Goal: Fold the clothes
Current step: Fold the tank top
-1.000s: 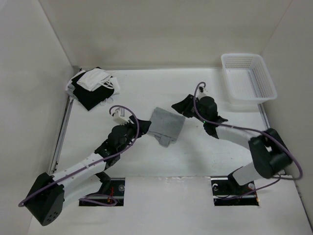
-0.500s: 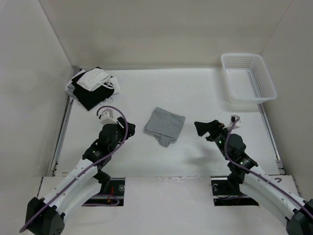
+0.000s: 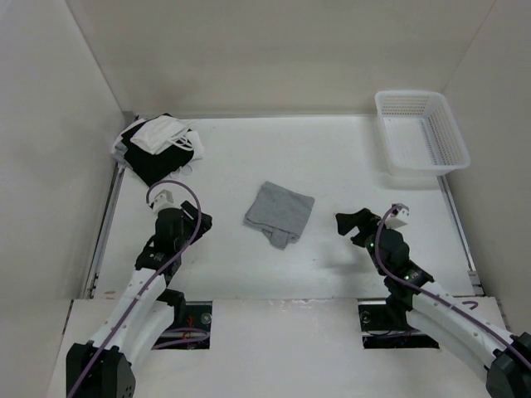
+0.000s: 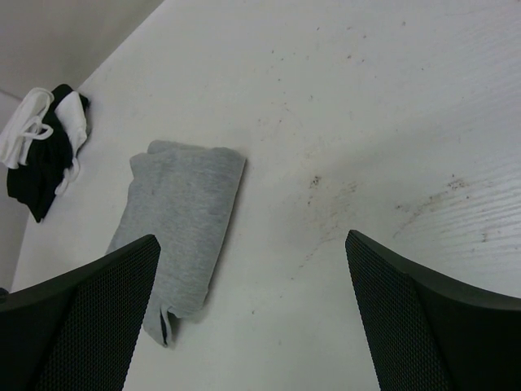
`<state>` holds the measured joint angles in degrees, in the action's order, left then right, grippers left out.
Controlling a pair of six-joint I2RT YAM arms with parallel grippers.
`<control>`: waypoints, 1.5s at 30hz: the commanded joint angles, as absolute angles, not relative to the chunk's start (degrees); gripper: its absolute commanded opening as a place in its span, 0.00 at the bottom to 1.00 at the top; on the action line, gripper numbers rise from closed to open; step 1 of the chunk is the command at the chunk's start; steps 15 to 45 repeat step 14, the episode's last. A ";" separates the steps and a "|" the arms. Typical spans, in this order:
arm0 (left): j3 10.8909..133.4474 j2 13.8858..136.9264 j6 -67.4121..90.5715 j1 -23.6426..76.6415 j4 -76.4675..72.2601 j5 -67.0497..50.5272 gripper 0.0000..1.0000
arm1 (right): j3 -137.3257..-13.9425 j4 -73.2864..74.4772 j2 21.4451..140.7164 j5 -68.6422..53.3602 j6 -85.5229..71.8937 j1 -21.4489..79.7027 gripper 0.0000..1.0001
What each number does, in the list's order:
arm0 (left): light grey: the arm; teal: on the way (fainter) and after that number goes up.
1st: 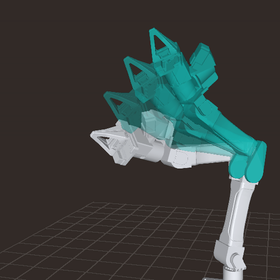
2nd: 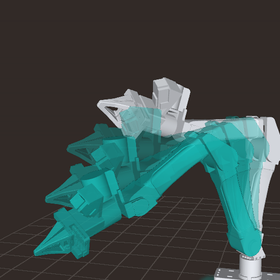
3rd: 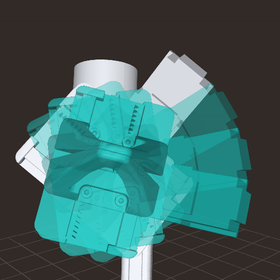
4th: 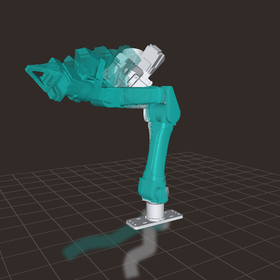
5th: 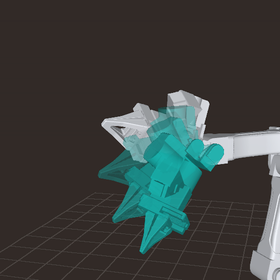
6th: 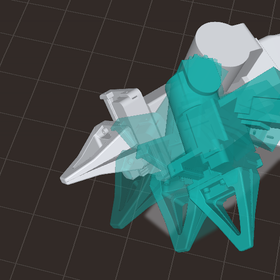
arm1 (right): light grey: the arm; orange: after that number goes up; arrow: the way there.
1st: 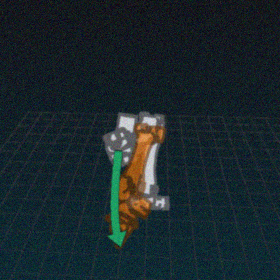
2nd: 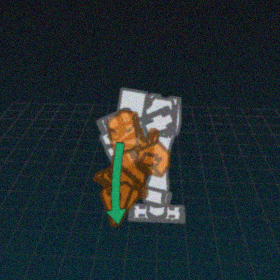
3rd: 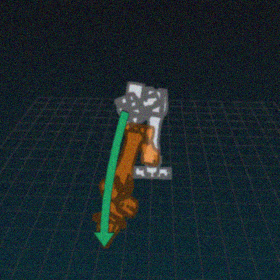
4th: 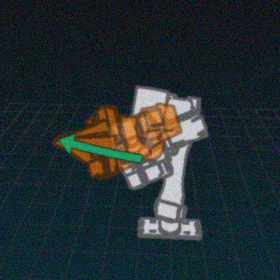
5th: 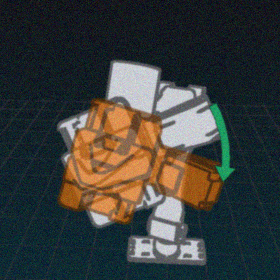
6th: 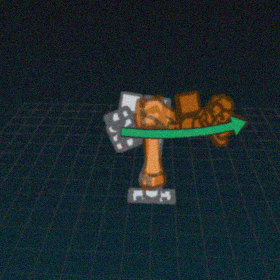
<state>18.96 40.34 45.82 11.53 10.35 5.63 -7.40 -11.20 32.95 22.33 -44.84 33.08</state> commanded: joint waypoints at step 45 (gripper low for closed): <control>20.65 46.76 44.21 13.57 1.15 2.99 0.57 | -7.82 -15.29 36.03 23.55 -44.74 33.62 1.00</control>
